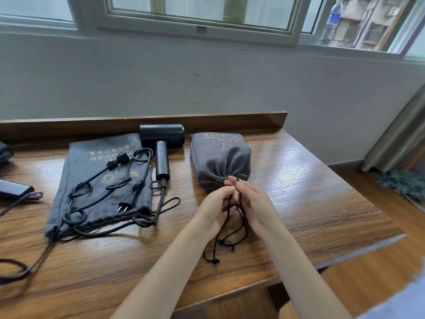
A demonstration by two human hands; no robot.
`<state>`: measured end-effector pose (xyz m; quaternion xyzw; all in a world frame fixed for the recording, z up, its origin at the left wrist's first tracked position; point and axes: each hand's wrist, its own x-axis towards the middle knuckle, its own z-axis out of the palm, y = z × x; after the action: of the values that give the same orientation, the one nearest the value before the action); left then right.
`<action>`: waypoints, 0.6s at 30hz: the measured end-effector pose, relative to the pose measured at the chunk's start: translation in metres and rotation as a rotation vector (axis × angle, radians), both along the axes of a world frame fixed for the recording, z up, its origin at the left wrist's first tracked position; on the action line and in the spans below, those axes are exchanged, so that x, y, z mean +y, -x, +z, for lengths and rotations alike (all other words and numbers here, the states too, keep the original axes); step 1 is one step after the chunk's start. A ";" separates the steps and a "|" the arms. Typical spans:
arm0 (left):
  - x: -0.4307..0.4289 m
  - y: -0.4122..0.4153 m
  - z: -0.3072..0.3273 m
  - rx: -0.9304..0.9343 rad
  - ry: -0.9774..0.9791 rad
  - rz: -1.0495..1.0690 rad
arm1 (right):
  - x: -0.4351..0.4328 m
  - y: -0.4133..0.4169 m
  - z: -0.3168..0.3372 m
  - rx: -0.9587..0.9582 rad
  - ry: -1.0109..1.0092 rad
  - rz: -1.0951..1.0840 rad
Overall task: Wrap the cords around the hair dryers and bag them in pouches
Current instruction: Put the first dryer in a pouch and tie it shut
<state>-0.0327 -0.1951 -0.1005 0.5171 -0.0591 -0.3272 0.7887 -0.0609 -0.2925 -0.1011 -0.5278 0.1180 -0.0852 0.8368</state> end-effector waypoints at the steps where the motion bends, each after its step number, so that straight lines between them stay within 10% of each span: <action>1: 0.000 0.001 0.001 0.009 0.018 -0.004 | 0.000 0.000 0.000 0.006 -0.005 0.004; 12: 0.005 0.002 0.003 0.061 -0.020 -0.089 | -0.001 0.000 0.012 0.078 0.058 0.004; 18: 0.012 -0.006 -0.007 -0.802 -0.803 0.064 | -0.004 0.004 0.006 0.066 0.058 0.114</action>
<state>-0.0263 -0.1828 -0.1072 0.8618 -0.2093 -0.0781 0.4554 -0.0644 -0.2964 -0.0953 -0.5600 0.1127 -0.0233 0.8204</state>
